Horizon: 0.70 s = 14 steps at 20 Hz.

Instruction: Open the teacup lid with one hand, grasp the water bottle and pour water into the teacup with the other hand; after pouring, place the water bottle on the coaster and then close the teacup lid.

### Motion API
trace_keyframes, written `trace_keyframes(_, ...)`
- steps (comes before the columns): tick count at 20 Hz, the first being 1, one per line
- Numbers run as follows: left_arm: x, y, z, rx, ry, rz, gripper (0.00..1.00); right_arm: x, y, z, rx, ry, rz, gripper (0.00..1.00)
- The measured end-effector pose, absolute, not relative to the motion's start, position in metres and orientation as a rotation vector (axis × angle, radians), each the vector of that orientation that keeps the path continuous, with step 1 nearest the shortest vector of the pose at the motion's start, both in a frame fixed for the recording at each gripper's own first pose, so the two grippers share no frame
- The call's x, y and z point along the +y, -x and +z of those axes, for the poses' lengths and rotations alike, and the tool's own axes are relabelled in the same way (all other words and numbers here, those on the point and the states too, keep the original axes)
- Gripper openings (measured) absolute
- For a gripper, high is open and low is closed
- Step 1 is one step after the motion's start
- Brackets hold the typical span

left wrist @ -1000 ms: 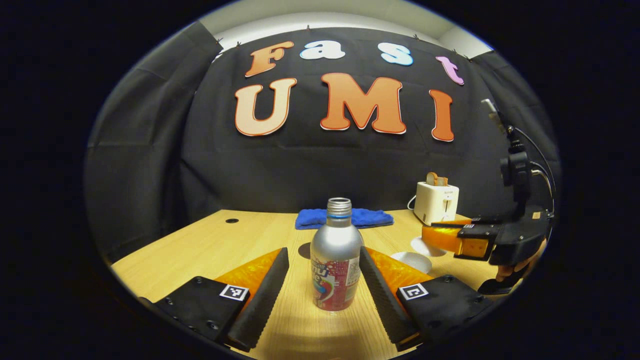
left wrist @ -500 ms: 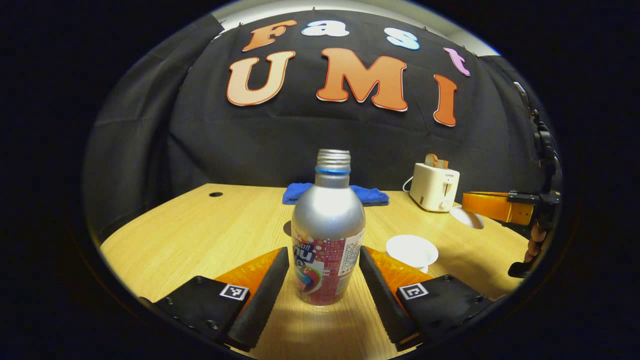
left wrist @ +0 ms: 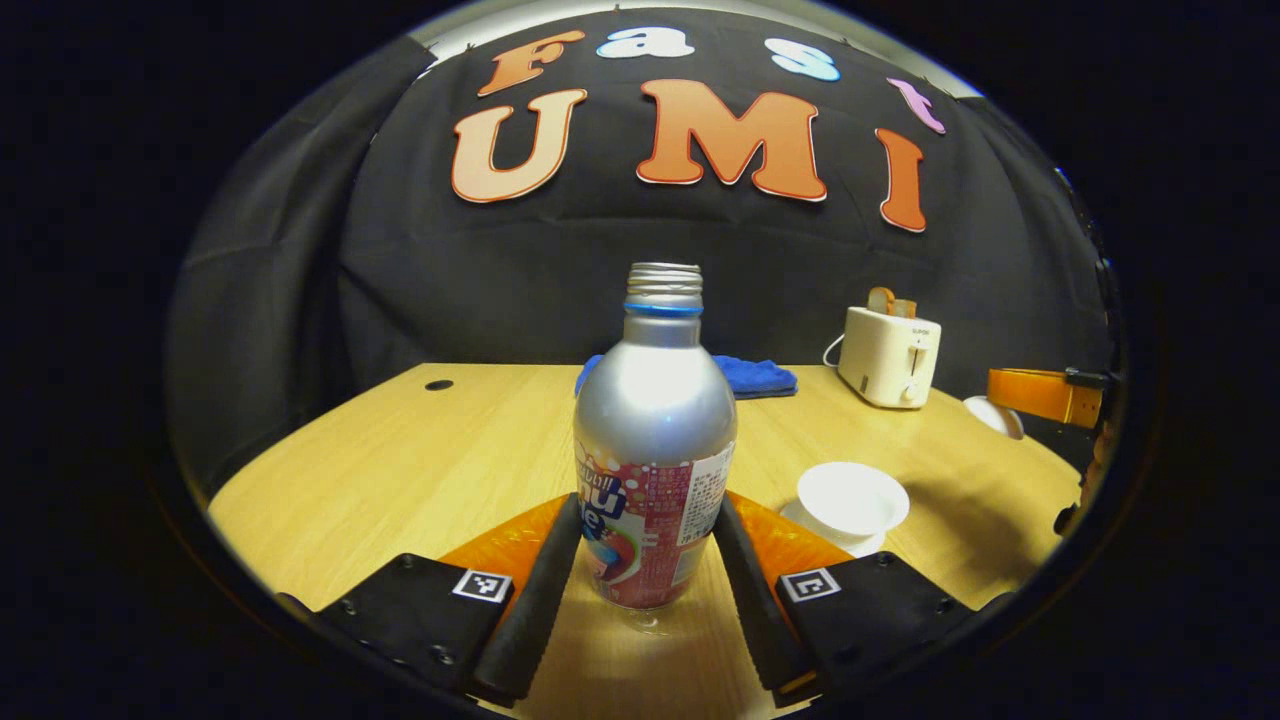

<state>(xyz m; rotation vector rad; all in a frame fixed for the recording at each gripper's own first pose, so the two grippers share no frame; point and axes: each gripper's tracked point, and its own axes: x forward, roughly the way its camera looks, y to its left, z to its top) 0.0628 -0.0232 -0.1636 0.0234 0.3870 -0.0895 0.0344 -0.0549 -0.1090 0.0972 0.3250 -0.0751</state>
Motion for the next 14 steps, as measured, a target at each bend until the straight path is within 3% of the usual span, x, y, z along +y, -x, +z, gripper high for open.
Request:
trace_keyframes(2, -0.021, -0.069, -0.157, 0.378, -0.097, -0.083, 0.78, -0.062, -0.031, -0.109, 0.322, -0.088, -0.085, 0.21)
trace_keyframes(3, -0.018, -0.07, -0.157, 0.379, -0.14, -0.08, 0.83, -0.065, -0.03, -0.109, 0.32, -0.08, -0.091, 0.22)
trace_keyframes(4, -0.017, -0.071, -0.156, 0.378, -0.185, -0.078, 0.78, -0.068, -0.027, -0.107, 0.315, -0.076, -0.1, 0.22)
trace_keyframes(6, -0.017, -0.073, -0.155, 0.376, -0.281, -0.079, 0.79, -0.074, -0.021, -0.107, 0.312, -0.07, -0.11, 0.22)
trace_keyframes(7, -0.017, -0.073, -0.154, 0.37, -0.328, -0.081, 0.83, -0.077, -0.019, -0.106, 0.308, -0.067, -0.113, 0.22)
trace_keyframes(8, -0.017, -0.074, -0.152, 0.366, -0.377, -0.08, 0.78, -0.079, -0.017, -0.106, 0.307, -0.066, -0.118, 0.22)
trace_keyframes(12, -0.018, -0.08, -0.151, 0.351, -0.552, -0.087, 0.87, -0.087, -0.011, -0.107, 0.308, -0.067, -0.132, 0.21)
trace_keyframes(14, -0.02, -0.081, -0.156, 0.363, -0.645, -0.097, 0.83, -0.09, -0.008, -0.11, 0.313, -0.043, -0.134, 0.22)
